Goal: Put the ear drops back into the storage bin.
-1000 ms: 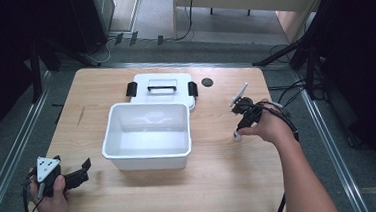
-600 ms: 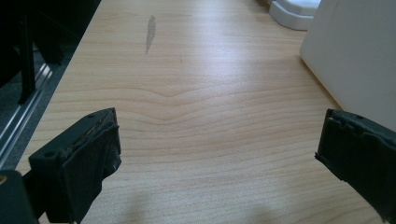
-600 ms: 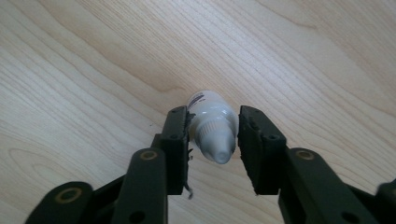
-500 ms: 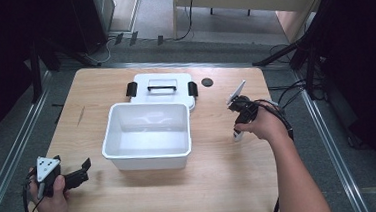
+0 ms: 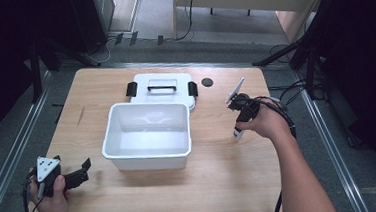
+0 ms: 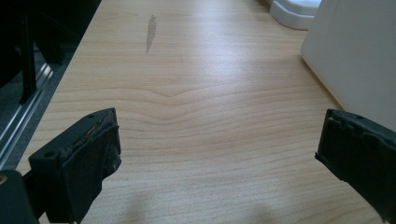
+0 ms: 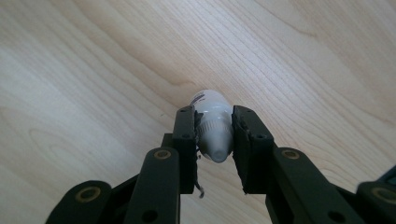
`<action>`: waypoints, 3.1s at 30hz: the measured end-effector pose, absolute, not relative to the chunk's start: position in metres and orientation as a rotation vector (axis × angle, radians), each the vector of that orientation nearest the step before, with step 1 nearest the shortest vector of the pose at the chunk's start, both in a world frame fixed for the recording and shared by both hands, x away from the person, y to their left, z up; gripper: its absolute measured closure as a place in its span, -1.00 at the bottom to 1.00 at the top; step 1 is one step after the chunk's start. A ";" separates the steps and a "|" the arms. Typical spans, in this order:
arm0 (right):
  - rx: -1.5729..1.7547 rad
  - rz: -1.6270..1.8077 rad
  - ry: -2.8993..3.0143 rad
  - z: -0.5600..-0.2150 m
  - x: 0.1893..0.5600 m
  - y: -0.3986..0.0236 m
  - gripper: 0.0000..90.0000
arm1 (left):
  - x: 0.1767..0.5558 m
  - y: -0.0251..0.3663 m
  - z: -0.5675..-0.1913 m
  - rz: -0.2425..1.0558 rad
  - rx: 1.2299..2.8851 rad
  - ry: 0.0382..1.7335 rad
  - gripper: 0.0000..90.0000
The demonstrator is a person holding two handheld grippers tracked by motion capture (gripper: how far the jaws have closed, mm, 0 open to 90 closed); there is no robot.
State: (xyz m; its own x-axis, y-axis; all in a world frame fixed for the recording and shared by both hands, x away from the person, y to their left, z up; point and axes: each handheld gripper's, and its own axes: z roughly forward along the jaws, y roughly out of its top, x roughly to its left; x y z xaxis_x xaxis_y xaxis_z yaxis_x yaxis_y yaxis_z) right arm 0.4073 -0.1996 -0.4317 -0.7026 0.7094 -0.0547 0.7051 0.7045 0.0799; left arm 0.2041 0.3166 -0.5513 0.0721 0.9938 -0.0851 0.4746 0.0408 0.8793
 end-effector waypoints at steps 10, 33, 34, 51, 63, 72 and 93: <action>1.016 0.085 2.848 -0.392 0.402 -0.184 0.60 | 0.204 0.316 -0.551 0.817 1.548 1.515 -1.00; 0.875 0.137 2.849 -0.297 0.398 -0.126 0.60 | 0.204 0.317 -0.551 0.816 1.551 1.518 -1.00; 0.870 0.145 2.850 -0.296 0.398 -0.124 0.60 | 0.204 0.316 -0.551 0.815 1.549 1.521 -1.00; 0.766 0.166 2.864 -0.270 0.395 -0.073 0.60 | 0.205 0.316 -0.551 0.813 1.558 1.519 -1.00; 0.664 0.185 2.891 -0.269 0.391 -0.036 0.60 | 0.205 0.317 -0.551 0.809 1.553 1.518 -1.00; 0.610 0.198 2.916 -0.279 0.391 -0.020 0.60 | 0.205 0.316 -0.551 0.811 1.550 1.518 -1.00; 0.582 0.174 2.966 -0.320 0.394 -0.016 0.60 | 0.205 0.317 -0.551 0.807 1.555 1.518 -1.00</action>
State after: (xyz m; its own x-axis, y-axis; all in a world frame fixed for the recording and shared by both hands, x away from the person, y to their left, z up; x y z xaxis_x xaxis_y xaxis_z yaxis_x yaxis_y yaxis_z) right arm 0.3940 -0.0162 -0.3205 -0.9198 0.3820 -0.0896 0.3689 0.9197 0.1343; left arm 0.2047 0.3167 -0.5509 0.0765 0.9932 -0.0879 0.4823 0.0403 0.8751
